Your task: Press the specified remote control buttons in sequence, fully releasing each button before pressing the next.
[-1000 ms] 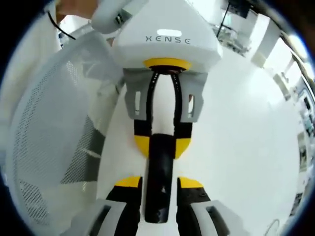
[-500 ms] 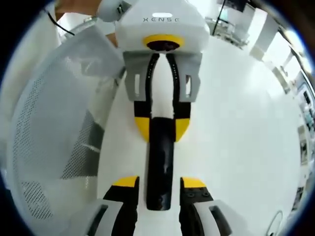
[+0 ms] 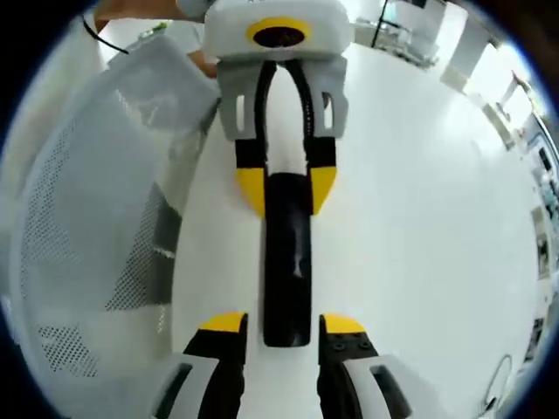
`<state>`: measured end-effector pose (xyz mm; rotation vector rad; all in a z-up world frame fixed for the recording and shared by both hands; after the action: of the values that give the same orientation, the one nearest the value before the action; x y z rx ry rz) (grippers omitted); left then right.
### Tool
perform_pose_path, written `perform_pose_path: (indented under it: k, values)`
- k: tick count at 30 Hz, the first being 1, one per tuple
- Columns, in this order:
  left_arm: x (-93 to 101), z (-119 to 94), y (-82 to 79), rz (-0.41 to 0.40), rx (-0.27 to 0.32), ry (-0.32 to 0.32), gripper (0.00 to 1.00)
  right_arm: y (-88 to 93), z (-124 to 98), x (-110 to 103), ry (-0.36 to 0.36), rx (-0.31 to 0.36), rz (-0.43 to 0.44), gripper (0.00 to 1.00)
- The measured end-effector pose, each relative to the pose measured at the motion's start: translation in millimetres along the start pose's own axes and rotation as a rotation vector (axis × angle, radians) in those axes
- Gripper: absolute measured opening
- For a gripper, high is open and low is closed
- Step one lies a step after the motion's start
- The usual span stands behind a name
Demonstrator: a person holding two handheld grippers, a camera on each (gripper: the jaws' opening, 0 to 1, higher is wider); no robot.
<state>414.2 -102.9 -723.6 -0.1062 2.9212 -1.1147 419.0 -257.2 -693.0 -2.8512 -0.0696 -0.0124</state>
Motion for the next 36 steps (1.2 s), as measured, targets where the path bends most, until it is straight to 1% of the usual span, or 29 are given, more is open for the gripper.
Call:
perform_pose_path:
  k: [10, 14, 21, 29, 33, 36]
  values:
    - [-4.0, -1, 1.3, -0.001, -0.001, -0.001, 0.23, 11.0, 4, 3, -0.004, -0.011, 0.032, 0.29]
    - [-0.2, 0, -0.5, -0.001, -0.001, -0.002, 0.23, 13.8, 6, 3, -0.010, -0.014, 0.039, 0.28]
    - [-0.2, -1, -1.0, -0.002, -0.001, -0.003, 0.23, 16.6, 9, 3, -0.013, -0.017, 0.047, 0.27]
    - [-0.4, -1, -1.2, 0.000, -0.003, -0.004, 0.23, 17.9, 13, 3, -0.007, -0.027, 0.029, 0.25]
    - [-2.1, -1, -0.1, -0.001, -0.004, -0.004, 0.23, 18.3, 14, 4, 0.014, -0.023, 0.012, 0.21]
    - [-0.3, -1, -0.9, -0.001, -0.005, -0.002, 0.23, 17.9, 14, 4, 0.017, -0.027, 0.002, 0.21]
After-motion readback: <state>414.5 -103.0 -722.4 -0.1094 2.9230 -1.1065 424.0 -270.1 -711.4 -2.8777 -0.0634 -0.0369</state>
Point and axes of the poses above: the point that each gripper's makers call its tool centre point, and the gripper's own axes: z roughly forward along the fingers, x roughly to its right, y roughly out of its underside, the point moved 8 cm from there along -z, roughly backward along the fingers, and after that the axes turned 3 degrees about y, right-handed, at the moved point
